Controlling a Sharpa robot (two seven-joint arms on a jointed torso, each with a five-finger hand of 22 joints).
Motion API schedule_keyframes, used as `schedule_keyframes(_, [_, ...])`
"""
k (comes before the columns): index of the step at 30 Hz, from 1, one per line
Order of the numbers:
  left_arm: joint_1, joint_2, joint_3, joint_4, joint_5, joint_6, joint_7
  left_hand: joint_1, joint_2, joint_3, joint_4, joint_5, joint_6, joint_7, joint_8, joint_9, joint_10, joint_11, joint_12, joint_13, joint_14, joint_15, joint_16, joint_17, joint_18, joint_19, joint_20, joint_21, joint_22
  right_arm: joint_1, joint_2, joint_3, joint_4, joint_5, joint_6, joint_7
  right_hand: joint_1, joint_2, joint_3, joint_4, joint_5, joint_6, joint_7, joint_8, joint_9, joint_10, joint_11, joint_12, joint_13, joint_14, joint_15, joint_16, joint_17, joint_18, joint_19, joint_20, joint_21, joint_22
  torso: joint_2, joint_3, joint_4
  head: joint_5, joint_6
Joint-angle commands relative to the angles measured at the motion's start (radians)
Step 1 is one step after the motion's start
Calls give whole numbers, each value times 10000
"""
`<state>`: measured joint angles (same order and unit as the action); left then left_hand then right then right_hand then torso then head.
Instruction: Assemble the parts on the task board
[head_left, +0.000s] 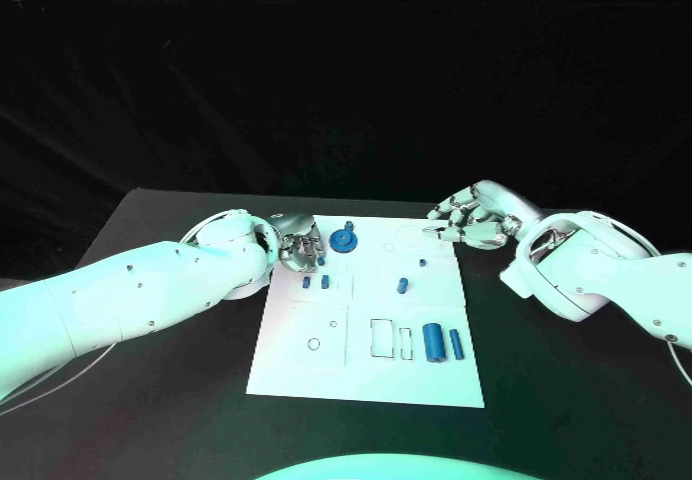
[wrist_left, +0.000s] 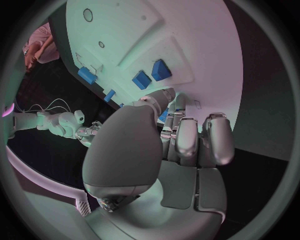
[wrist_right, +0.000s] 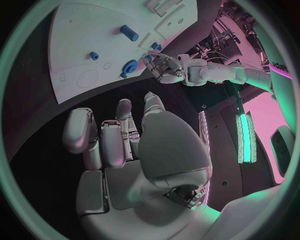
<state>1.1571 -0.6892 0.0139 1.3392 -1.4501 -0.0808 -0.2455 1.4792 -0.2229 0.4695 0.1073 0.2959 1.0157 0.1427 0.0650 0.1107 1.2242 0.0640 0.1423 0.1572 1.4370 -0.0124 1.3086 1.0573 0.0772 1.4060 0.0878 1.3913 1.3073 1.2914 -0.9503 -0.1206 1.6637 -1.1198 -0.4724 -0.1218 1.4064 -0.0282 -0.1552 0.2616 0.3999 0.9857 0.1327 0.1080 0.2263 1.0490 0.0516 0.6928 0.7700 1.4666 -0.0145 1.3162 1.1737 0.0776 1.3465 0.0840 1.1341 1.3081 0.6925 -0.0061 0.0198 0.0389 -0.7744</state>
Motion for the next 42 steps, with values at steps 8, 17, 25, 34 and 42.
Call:
schedule_keyframes(8, [55, -510, 38, 11, 883, -1062, 168, -95, 1, 130, 17, 1, 252, -52, 157, -3, 205, -5, -12, 94, -101, 35, -138, -293, -111, -163, -2, -169, 505, -90, 196, -9, -336, -2051, 1397, -418, 2009, -240, 1225, -290, -786, 657, 57, -98, -113, 286, 198, -4116, -3874, 329, 42, 152, 246, 95, 313, 106, 325, 347, -11, 9, -15, -136, 148])
schedule_keyframes(17, [146, -1288, 69, 543, 5308, -2609, 1545, -118, 52, 183, -24, 12, 670, 11, 322, 2, 301, 34, 87, 251, -639, 57, -975, -1627, 219, -1142, 2, -1294, -626, -261, 559, -23, -680, -4585, 1872, -1061, 2060, -640, 1868, -73, -827, 954, 59, -325, -254, 916, 186, -5006, -5012, 369, 49, 350, 462, 15, 509, 112, 718, 664, 2, -1, 18, -317, 244])
schedule_keyframes(25, [159, -1916, 67, 1484, 10765, -3458, 3526, -318, 43, 108, 21, 2, 716, 128, 287, -81, -64, 168, 27, 295, -1662, 170, -2579, -3841, 645, -2541, 92, -3092, -2301, -427, 993, -55, -1041, -5621, 2154, -1387, 1968, -907, 2123, 39, -721, 921, 150, -434, -340, 859, 285, -5409, -5456, 368, 127, 396, 497, -1, 532, 160, 767, 740, 25, -20, -5, -457, 238])
schedule_keyframes(34, [160, -2488, 64, 2410, 13074, -3488, 4386, -411, 90, -13, 49, 8, 748, 130, 296, -102, -125, 179, 69, 316, -1821, 187, -2882, -4243, 744, -2844, 119, -3602, -2746, -603, 1361, -71, -1336, -5969, 2266, -1454, 1977, -980, 2362, 60, -583, 952, 170, -419, -378, 916, 315, -5555, -5682, 381, 153, 467, 581, -35, 615, 195, 939, 859, 16, -16, 13, -514, 156])
schedule_keyframes(42, [163, -2694, 64, 2714, 13660, -3466, 4632, -387, 121, -42, 20, 11, 774, 127, 310, -106, -116, 171, 104, 331, -1827, 181, -2921, -4292, 749, -2843, 118, -3664, -2793, -751, 1622, -79, -1567, -6065, 2244, -1430, 2085, -972, 2743, 11, -654, 1123, 130, -383, -384, 1073, 287, -5648, -5884, 399, 130, 545, 663, -84, 735, 188, 1198, 1027, 14, -9, 14, -532, 121])
